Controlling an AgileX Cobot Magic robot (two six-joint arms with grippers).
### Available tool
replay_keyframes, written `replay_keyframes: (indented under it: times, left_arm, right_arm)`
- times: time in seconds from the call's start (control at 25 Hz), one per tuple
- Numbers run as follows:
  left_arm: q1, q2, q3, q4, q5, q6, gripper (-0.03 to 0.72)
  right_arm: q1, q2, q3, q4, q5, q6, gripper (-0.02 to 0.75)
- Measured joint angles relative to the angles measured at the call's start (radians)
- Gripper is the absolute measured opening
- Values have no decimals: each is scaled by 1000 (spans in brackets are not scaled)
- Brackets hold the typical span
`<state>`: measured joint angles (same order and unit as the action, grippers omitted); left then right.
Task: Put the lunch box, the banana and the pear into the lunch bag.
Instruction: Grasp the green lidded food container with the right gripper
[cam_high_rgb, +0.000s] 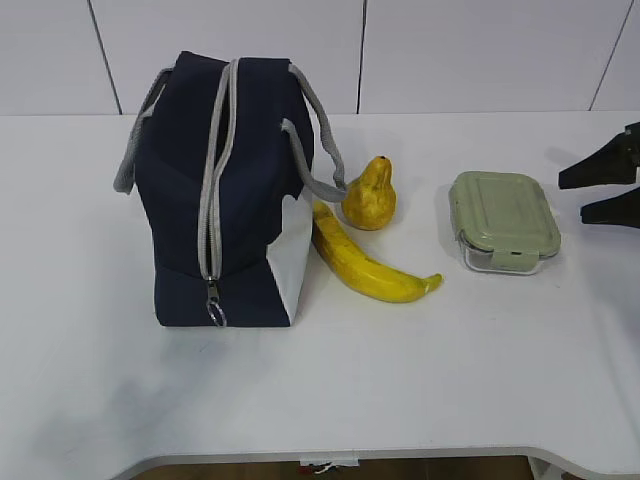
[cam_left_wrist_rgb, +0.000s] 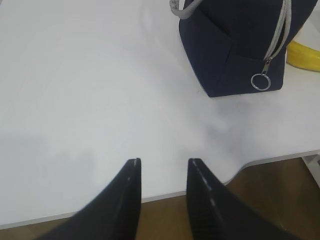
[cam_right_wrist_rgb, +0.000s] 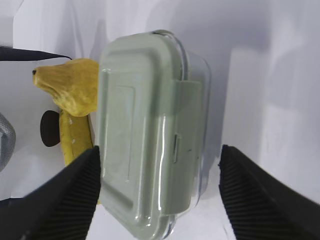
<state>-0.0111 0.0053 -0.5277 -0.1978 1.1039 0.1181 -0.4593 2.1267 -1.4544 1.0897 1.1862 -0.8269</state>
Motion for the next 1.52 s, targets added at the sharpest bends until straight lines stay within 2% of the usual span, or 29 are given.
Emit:
replay_keyframes:
  times: [0.6, 1.52]
  left_arm:
    - [0, 0, 0, 2, 0, 0, 239]
    - [0, 0, 0, 2, 0, 0, 239]
  right_arm:
    - [64, 80, -4, 25, 0, 2, 583]
    - [64, 115, -8, 80, -4, 2, 582]
